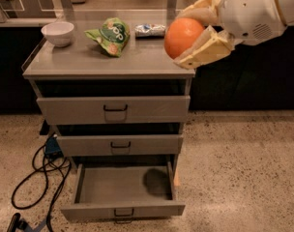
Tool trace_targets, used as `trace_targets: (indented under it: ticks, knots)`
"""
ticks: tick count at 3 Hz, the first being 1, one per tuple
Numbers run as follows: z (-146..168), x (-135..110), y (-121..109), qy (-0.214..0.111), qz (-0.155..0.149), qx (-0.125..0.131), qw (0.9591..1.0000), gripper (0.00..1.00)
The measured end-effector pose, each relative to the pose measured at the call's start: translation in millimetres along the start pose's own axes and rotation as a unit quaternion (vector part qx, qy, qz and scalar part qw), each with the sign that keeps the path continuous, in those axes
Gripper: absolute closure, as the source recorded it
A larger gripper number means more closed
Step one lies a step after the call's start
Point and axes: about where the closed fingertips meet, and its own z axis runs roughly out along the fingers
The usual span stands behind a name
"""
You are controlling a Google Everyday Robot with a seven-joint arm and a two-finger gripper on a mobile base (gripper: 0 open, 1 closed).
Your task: Place orange into bottom drawer
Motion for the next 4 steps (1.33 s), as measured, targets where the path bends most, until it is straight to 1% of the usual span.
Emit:
trace_targets:
  ticks: [1,2,3,4]
  knots:
    - [17,1,24,0.011,-0.006,-0.013,0.9998,1.0]
    - [58,15,69,-0.026,0.019,-0.025,0.9992,1.0]
    - [110,35,118,-0.116,0.111,-0.031,0.9866,1.0]
    - [176,73,168,-0.177,0.231,-0.065,0.9546,1.0]
